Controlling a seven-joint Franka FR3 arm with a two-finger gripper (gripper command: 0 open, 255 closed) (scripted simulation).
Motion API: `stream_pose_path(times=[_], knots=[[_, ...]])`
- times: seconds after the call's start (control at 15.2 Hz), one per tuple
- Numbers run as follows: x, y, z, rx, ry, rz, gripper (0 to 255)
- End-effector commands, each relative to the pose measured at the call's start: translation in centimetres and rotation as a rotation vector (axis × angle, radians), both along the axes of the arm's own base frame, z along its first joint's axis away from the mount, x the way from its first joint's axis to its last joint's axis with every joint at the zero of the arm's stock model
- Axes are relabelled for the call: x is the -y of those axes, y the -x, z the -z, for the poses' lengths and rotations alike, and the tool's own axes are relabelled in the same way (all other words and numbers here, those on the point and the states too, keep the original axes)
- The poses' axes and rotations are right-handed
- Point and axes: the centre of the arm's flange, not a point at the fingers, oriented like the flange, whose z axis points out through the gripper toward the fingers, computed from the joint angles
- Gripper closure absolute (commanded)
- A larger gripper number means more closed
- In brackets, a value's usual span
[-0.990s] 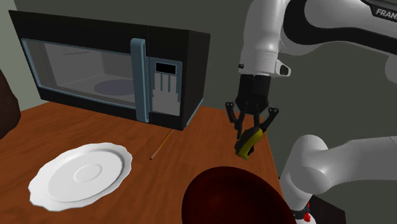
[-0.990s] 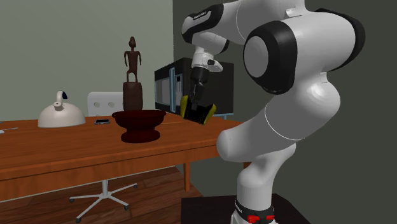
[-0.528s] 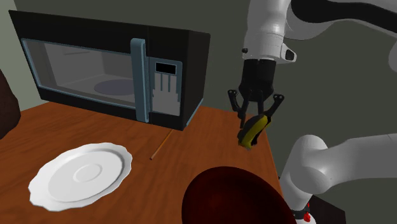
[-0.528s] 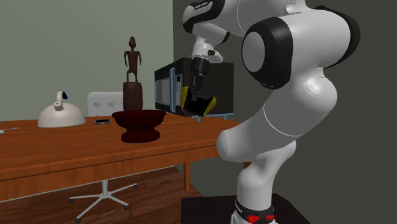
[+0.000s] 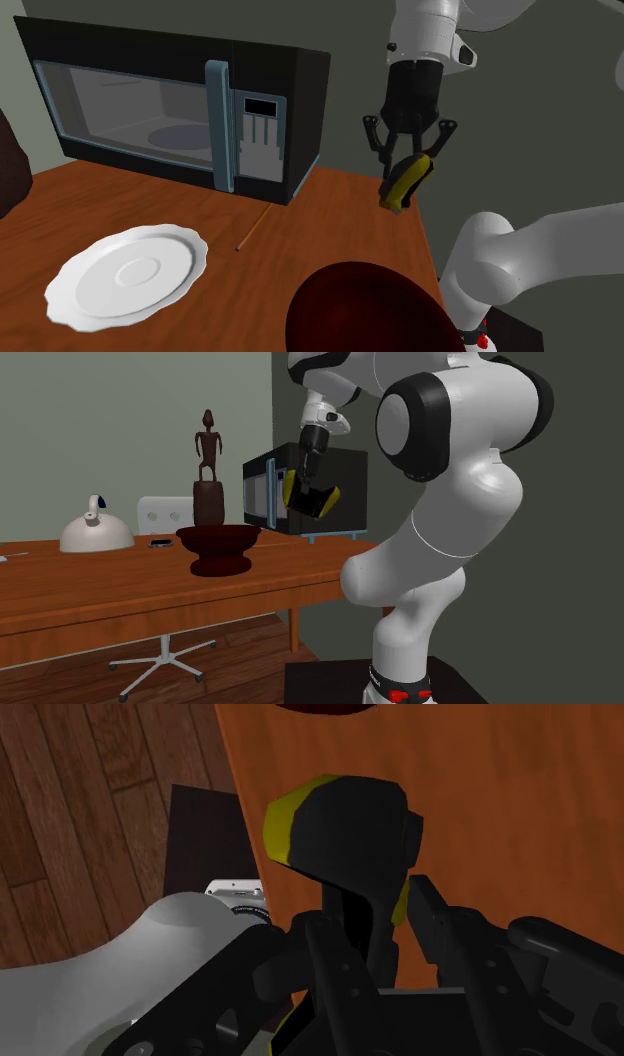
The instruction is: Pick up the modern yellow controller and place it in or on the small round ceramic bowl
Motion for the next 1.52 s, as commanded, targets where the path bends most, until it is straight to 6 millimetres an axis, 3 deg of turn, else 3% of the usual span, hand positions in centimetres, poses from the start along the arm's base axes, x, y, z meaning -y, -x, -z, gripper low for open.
stream_pose_path(times=[0.0, 0.46, 1.45], knots=[[0.1, 0.0, -1.1, 0.000, 0.000, 0.000, 255], [0.1, 0.0, -4.3, 0.000, 0.000, 0.000, 255], [-19.0, 4.9, -5.8, 0.000, 0.000, 0.000, 255]])
